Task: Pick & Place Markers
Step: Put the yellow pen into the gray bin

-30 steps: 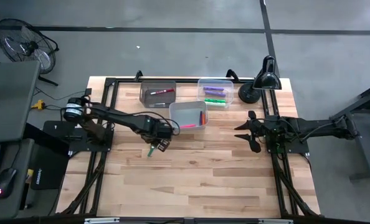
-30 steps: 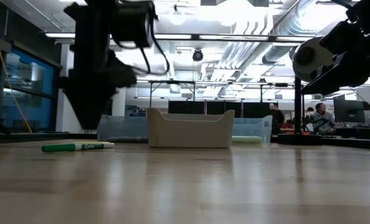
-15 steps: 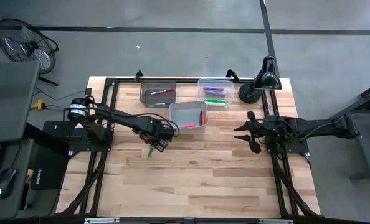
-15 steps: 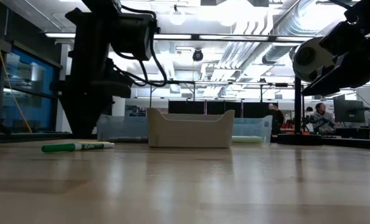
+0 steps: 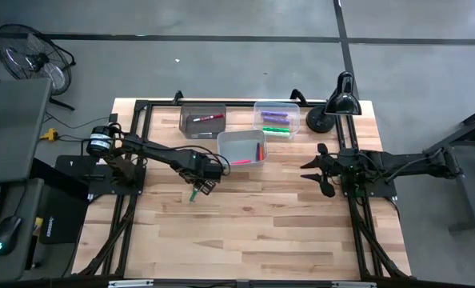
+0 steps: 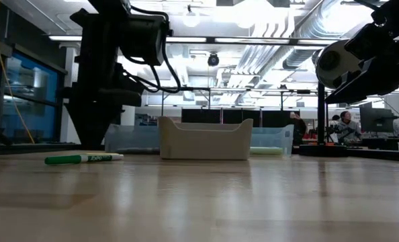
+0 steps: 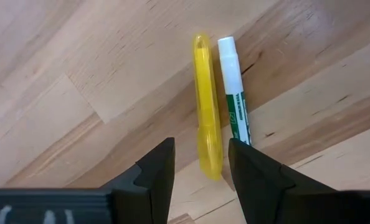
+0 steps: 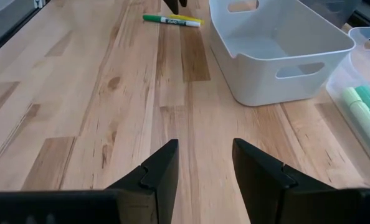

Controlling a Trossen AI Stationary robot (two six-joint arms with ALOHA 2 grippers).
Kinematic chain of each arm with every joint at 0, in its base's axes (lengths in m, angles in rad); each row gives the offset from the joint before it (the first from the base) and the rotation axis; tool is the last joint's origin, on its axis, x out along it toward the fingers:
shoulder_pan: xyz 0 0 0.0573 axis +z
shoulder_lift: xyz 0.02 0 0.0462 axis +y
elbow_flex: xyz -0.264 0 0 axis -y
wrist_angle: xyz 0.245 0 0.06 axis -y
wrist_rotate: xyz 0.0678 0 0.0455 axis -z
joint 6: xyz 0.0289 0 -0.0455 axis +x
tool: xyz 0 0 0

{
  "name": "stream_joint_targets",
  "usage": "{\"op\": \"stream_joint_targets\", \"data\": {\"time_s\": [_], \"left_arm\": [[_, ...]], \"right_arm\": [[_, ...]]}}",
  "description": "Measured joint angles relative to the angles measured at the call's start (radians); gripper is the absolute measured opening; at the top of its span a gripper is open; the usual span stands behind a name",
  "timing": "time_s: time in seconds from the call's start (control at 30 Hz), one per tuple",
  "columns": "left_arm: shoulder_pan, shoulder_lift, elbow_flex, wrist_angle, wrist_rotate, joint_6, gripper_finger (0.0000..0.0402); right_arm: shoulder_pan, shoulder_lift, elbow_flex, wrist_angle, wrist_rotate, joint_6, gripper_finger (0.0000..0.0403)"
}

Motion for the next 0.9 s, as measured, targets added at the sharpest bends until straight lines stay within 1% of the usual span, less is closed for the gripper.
{"op": "stream_joint_targets", "data": {"time_s": [0.23, 0.37, 0.5, 0.9], "left_arm": [[0.051, 0.0, 0.0, 0.006, 0.008, 0.041, 0.0146], [0.072, 0.0, 0.0, 0.007, 0.06, 0.066, 0.0146], [0.069, 0.004, 0.0, 0.008, 0.077, 0.088, 0.0146], [0.069, 0.086, 0.003, 0.027, 0.106, 0.106, 0.0146]], "right_arm": [[0.0, 0.0, 0.0, 0.0, 0.0, 0.0, 0.0139], [0.0, 0.0, 0.0, 0.0, 0.0, 0.0, 0.0139], [0.0, 0.0, 0.0, 0.0, 0.0, 0.0, 0.0139], [0.0, 0.0, 0.0, -0.007, -0.002, 0.0, 0.0139]]}}
